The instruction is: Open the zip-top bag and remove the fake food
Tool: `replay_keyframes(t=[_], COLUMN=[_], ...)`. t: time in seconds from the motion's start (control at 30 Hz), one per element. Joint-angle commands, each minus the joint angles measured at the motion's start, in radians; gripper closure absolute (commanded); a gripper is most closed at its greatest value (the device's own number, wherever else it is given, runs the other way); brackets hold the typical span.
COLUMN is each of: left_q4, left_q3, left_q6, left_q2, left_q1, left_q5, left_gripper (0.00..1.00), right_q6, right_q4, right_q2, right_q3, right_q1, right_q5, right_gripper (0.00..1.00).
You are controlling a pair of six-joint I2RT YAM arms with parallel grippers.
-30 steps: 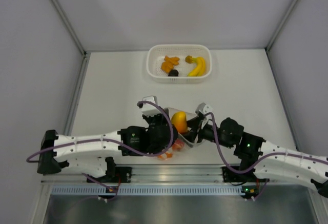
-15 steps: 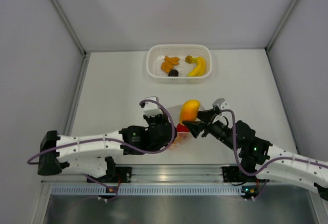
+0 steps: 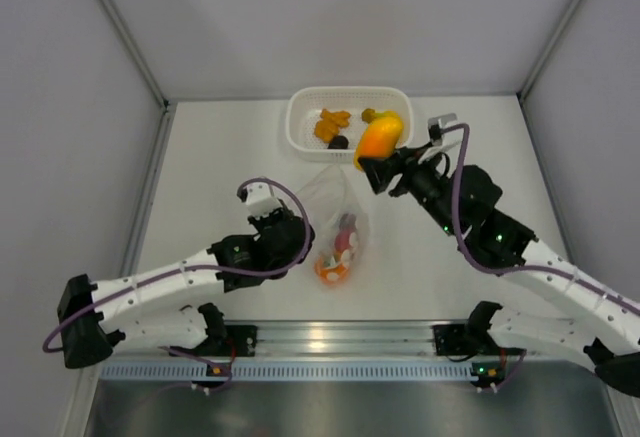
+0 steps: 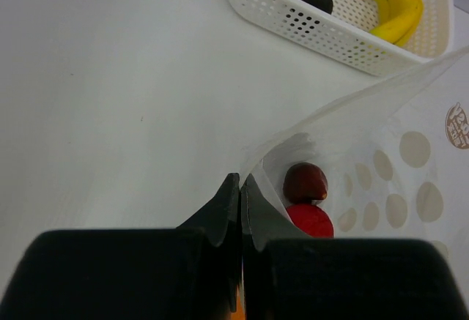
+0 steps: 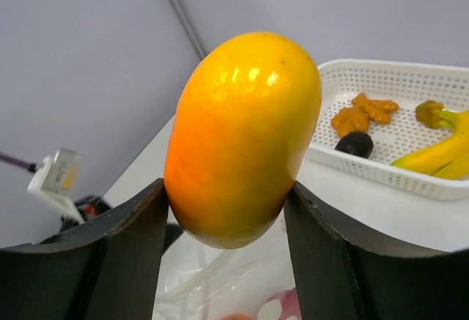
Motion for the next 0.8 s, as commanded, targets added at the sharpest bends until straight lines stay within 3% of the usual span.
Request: replay_keyframes(t=[0.0, 0.13, 0.27, 0.47, 0.6, 0.77], left_q4=[-0.047, -0.059, -0.059, -0.061, -0.061, -0.061], left_q3=[-0.006, 0.003, 0.026, 0.104, 0.154, 0.193], left_q6=[0.026, 0.089, 0.153, 0.285, 0.35, 0.386], left_q2=[-0.039, -0.081, -0.123, -0.106, -0.106, -0.102], left_q1=[0.039, 0.082, 0.089, 0.09, 0.092, 0.093], left_q5=[0.001, 0.023, 0.049, 0.167, 0.245, 0.282], left_gripper=[1.0, 1.0, 1.0, 1.0, 1.0, 1.0], right_q6=[0.106, 0.138, 0.114, 0.057, 0.016, -0.018], right_q4=[-0.083, -0.039, -0.032, -0.157, -0.314, -0.368], right_q2=[0.079, 0.255, 0.47, 0.852, 1.088, 1.202], right_q3=[0.068, 0.108, 0.203, 0.528, 0.793, 0.93], right_q1=[-0.204, -0.439, -0.519, -0.559, -0.567, -0.567], right_q5=[-0.173, -0.328, -0.31, -0.276, -0.251, -0.247], right_gripper=[0.75, 0.75, 0.76, 0.74, 0.64, 0.44])
